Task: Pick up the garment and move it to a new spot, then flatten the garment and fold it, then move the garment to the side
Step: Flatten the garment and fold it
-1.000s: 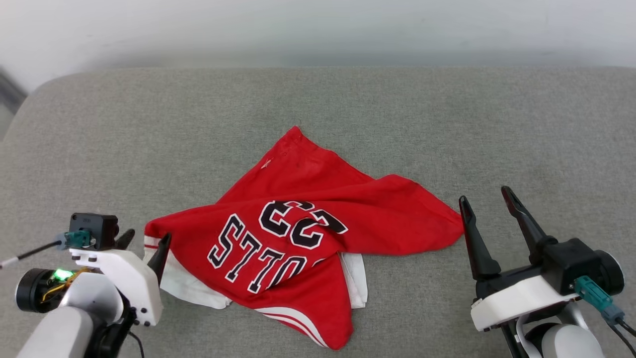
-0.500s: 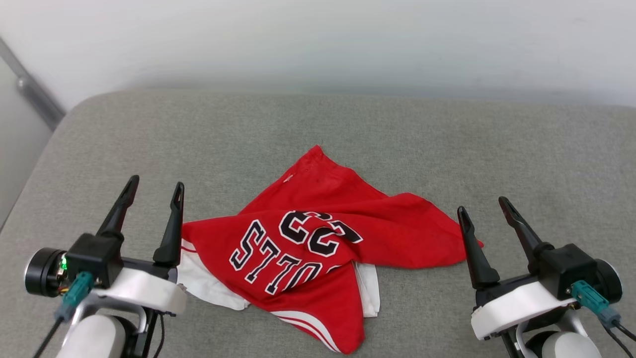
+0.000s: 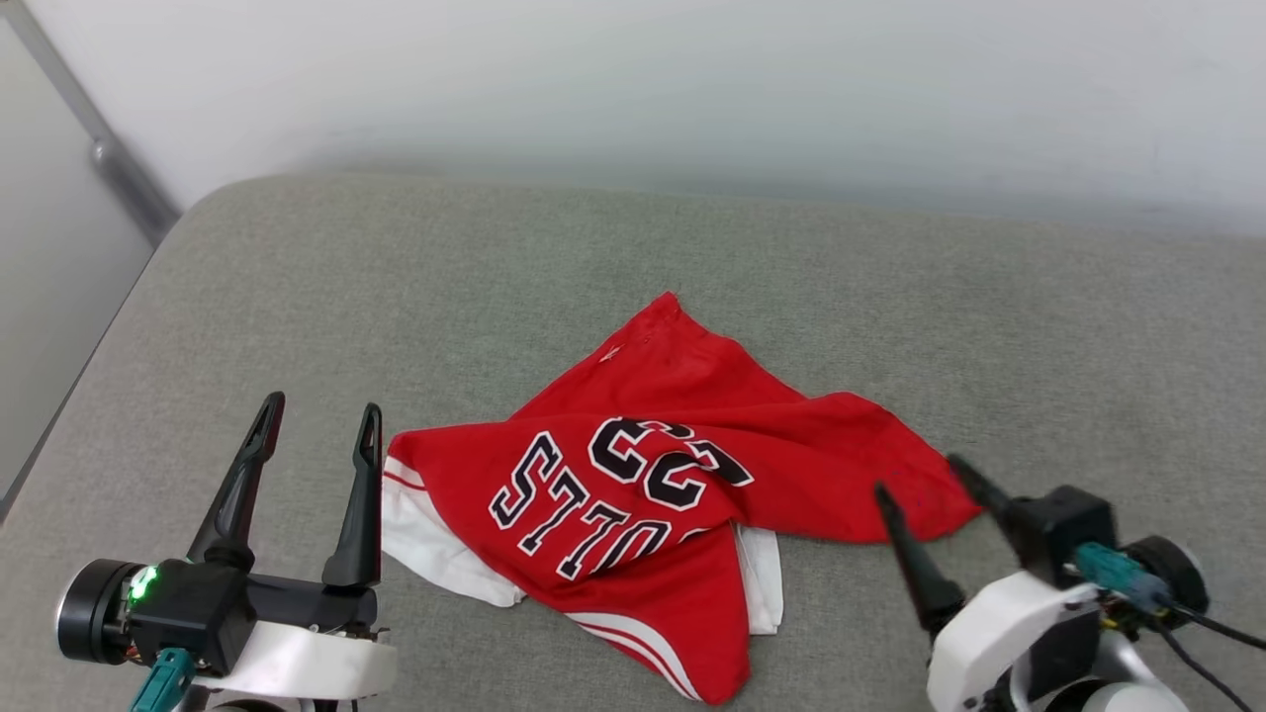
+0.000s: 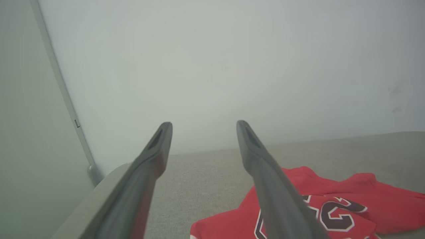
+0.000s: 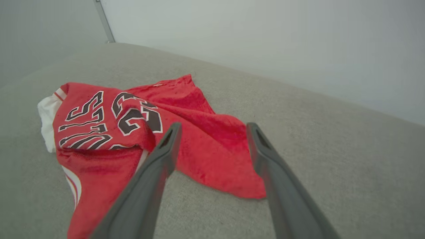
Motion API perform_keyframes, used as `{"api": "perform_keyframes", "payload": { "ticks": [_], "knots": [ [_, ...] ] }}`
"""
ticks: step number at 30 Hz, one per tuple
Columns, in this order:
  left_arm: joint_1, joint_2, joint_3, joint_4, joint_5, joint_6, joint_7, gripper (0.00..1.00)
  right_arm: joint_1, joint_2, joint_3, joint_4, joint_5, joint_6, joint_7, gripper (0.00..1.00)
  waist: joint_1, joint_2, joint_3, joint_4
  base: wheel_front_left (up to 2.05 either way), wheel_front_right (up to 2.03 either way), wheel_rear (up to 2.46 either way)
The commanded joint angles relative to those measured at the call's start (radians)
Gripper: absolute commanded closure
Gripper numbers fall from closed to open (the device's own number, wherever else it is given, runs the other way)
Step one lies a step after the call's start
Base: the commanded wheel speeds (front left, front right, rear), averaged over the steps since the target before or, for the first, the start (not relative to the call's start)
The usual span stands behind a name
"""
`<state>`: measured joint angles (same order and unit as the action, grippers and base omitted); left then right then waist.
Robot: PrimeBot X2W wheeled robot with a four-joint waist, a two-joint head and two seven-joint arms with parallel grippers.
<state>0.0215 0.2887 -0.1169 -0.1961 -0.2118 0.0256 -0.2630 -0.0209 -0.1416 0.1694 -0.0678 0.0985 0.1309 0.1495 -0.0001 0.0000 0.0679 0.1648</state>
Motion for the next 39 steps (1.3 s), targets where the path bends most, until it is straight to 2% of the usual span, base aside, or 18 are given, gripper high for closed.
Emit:
{"api": "perform_keyframes", "payload": {
  "ticks": [1,4,7,11,15,19,26,36,37,38,39],
  "knots": [
    [-0.001,-0.01,0.01,-0.001,0.009,-0.01,-0.002,0.0,0.0,-0.028,0.035,-0.014,0.027,0.0,0.062,0.0,0.0001,0.0,0.011,0.011,0.0,0.0,0.0],
    [-0.015,-0.035,0.022,0.007,0.02,-0.035,-0.002,0.0,-0.03,-0.099,0.121,-0.061,0.092,-0.001,0.241,0.0,0.0001,0.0,0.025,0.026,0.0,0.0,0.0],
    [-0.028,-0.059,0.037,0.016,0.032,-0.059,-0.002,0.0,-0.057,-0.139,0.18,-0.087,0.154,-0.001,0.428,0.0,0.0001,0.0,0.04,0.042,0.0,0.0,0.0],
    [-0.04,-0.091,0.049,0.026,0.044,-0.086,-0.002,0.0,-0.113,-0.188,0.232,-0.08,0.152,-0.001,0.629,0.0,0.0001,0.0,0.06,0.071,0.0,0.0,0.0],
    [-0.052,-0.118,0.063,0.04,0.052,-0.107,-0.002,0.0,-0.152,-0.15,0.241,-0.04,0.17,-0.001,0.749,0.0,0.0001,0.0,0.079,0.101,0.0,0.0,0.0],
    [-0.059,-0.137,0.07,0.051,0.064,-0.125,-0.002,0.0,-0.173,-0.139,0.255,0.019,0.154,0.0,0.793,0.0,0.0001,0.0,0.096,0.136,0.0,0.0,0.0],
    [-0.069,-0.163,0.083,0.06,0.075,-0.142,-0.002,0.0,-0.188,-0.128,0.271,0.117,0.123,0.0,0.79,0.0,0.0001,0.0,0.126,0.188,0.0,0.0,0.0],
    [-0.075,-0.181,0.088,0.071,0.081,-0.153,-0.002,0.0,-0.159,-0.12,0.309,0.251,0.113,0.0,0.771,0.0,0.0001,0.0,0.149,0.217,0.0,0.0,0.0],
    [-0.076,-0.182,0.088,0.072,0.083,-0.153,-0.002,0.0,-0.154,-0.118,0.31,0.266,0.115,0.0,0.769,0.05,0.0001,0.0,0.15,0.218,0.0,0.0,0.0],
    [-0.076,-0.183,0.088,0.073,0.085,-0.153,-0.002,0.0,-0.15,-0.116,0.313,0.278,0.115,0.0,0.763,0.62,0.0001,0.0,0.15,0.218,0.0,0.0,0.0],
    [-0.078,-0.183,0.089,0.074,0.086,-0.154,-0.002,0.0,-0.148,-0.116,0.317,0.289,0.113,0.0,0.755,0.84,0.0001,0.0,0.15,0.218,0.0,0.0,0.0]
  ]
}}
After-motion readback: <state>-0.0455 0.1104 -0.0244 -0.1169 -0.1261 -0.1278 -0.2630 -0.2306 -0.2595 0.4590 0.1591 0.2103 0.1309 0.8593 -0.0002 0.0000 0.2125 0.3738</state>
